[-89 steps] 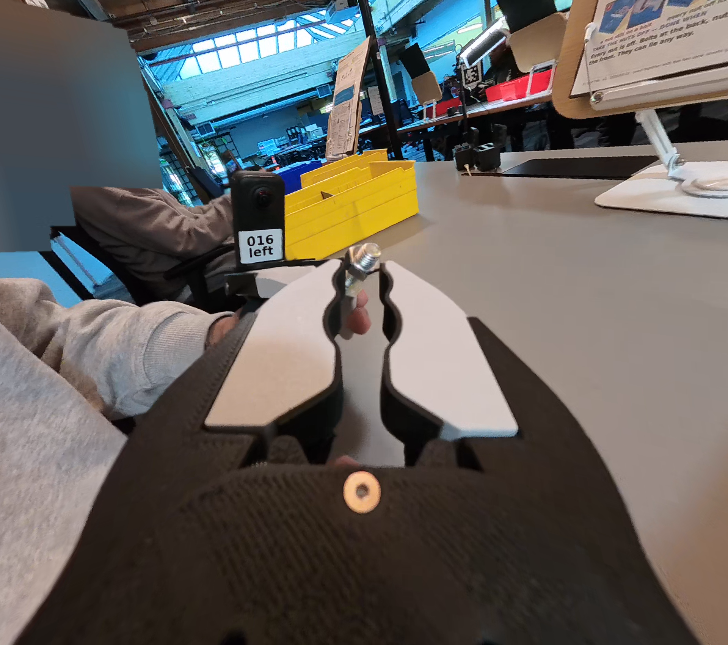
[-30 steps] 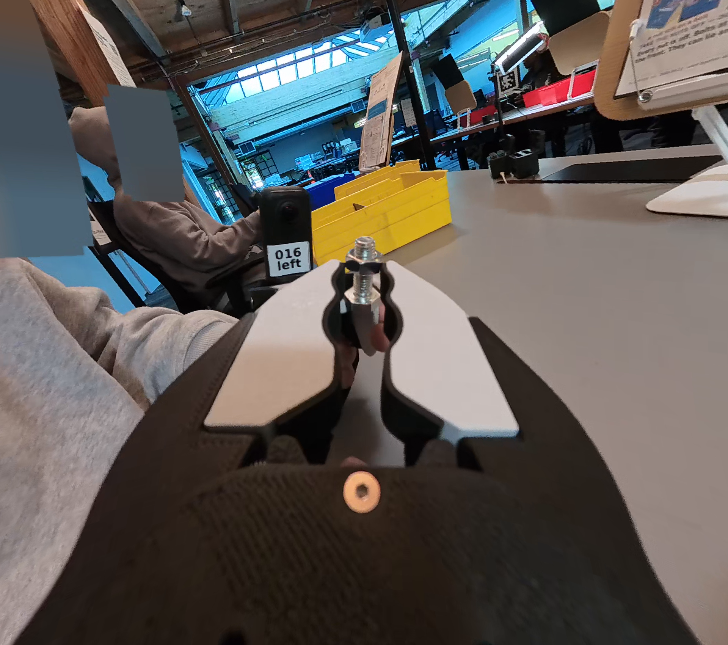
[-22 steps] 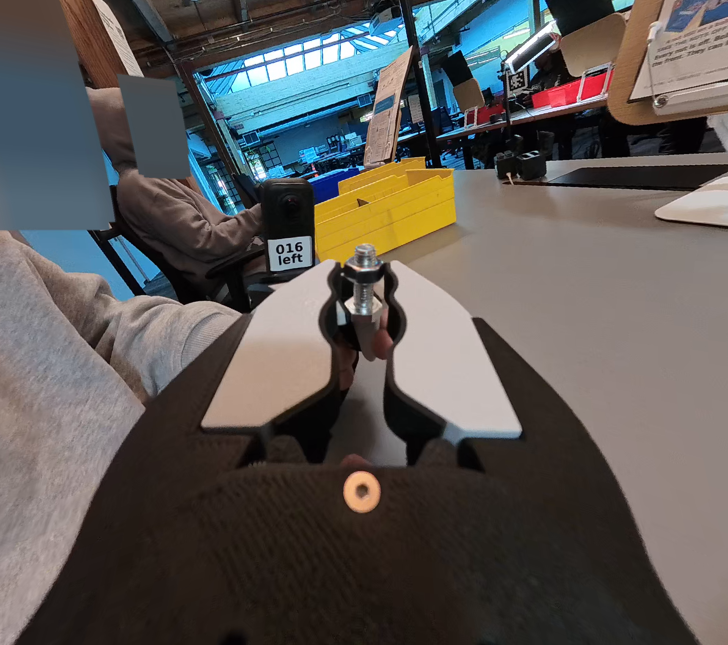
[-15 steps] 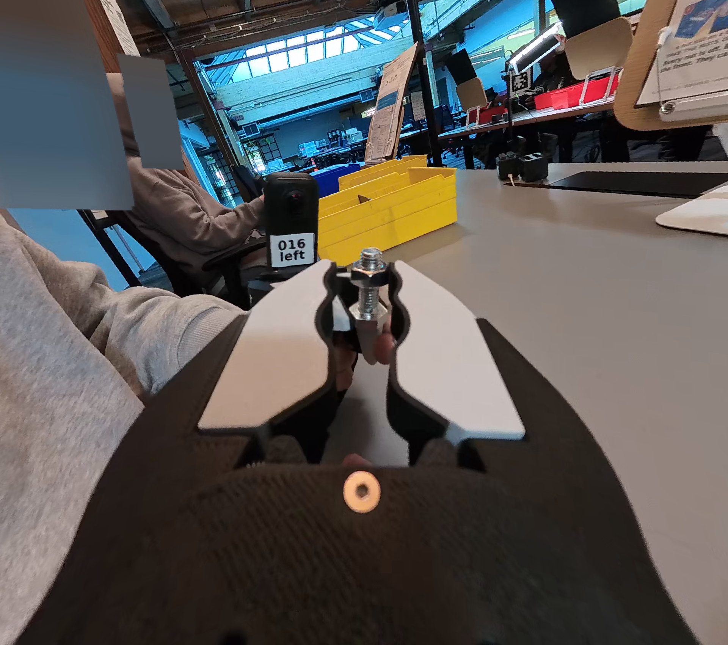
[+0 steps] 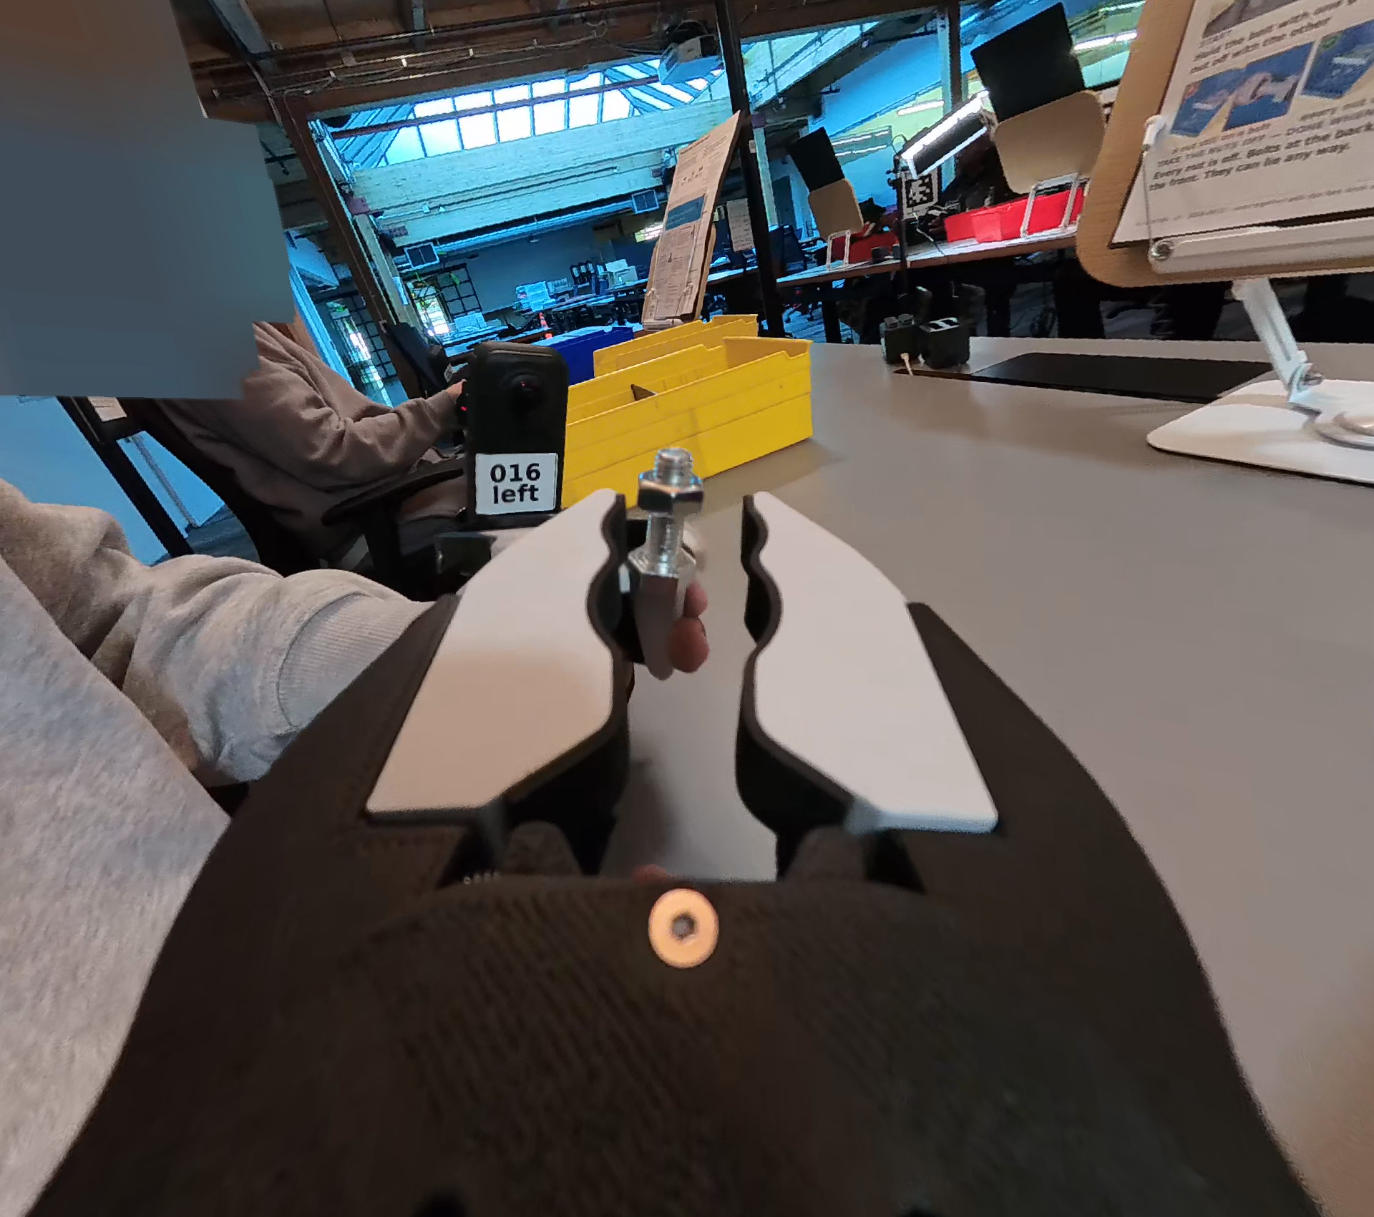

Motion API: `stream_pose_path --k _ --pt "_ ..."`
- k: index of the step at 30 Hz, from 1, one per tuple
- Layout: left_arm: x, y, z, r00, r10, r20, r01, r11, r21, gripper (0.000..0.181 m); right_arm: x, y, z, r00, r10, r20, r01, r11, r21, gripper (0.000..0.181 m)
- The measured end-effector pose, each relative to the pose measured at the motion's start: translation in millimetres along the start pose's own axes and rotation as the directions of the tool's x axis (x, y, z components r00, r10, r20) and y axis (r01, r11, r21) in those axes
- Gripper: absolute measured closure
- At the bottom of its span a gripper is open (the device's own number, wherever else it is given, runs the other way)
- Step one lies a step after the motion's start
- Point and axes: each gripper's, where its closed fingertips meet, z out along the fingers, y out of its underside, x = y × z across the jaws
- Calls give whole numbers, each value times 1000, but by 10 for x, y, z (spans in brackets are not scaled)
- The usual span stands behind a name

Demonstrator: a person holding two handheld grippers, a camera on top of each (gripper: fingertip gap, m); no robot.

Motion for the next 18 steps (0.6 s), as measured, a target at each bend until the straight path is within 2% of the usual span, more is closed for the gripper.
stream_pose_path --k 7,13,15,18 --pt "27 39 16 1000 6 -11 -6 1000 -21 164 -23 89 18 994 94 49 -92 995 -36 162" --pt "33 82 40 1000 -4 -7 4 999 -44 163 -43 117 23 998 45 43 -42 997 -72 172" --pt "7 64 36 1000 1 16 -1 1000 -30 157 -32 106 17 999 35 33 -32 996 -88 172" --pt "-13 51 21 1000 -16 17 16 1000 -25 153 51 -82 -66 999 -37 -15 35 995 -91 172"
